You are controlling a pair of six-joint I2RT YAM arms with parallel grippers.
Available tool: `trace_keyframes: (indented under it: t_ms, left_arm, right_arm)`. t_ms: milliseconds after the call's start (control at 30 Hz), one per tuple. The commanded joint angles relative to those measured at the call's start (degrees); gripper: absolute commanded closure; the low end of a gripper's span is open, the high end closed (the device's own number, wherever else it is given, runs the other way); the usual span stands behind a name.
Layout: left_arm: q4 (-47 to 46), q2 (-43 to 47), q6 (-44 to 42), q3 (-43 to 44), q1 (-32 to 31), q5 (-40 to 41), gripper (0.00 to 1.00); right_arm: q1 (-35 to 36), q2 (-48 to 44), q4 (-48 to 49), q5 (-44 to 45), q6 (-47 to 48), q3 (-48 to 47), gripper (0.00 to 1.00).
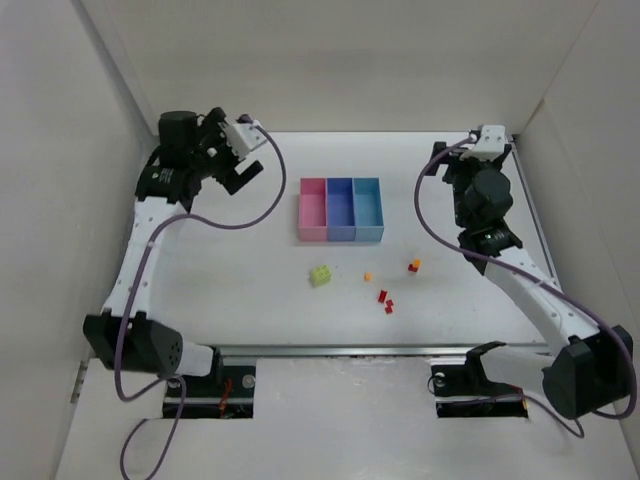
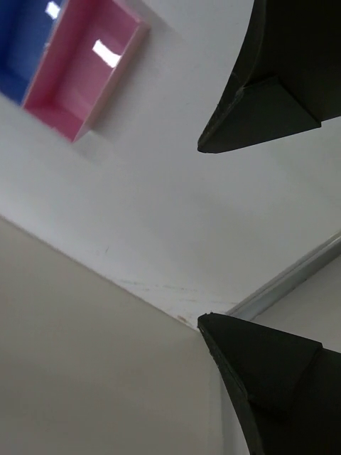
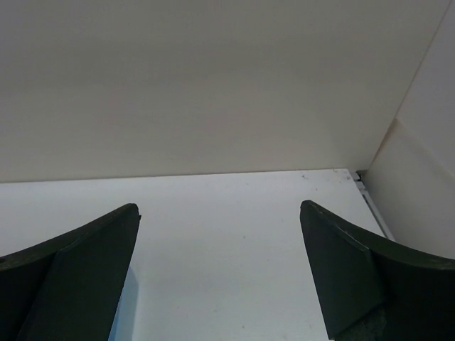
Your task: Sort the legos into containers by color
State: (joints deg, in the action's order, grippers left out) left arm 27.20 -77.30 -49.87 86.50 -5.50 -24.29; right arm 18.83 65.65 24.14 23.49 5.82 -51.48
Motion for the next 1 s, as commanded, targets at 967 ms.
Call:
trace_keyframes:
  t_ms: [967]
  left_arm:
    - [-2.7, -15.9, 17.1, -16.9, -35.9, 8.5, 0.11]
  right_arm:
    - [16.7, -21.6, -39.2, -0.4, -29.9, 3.1, 0.0]
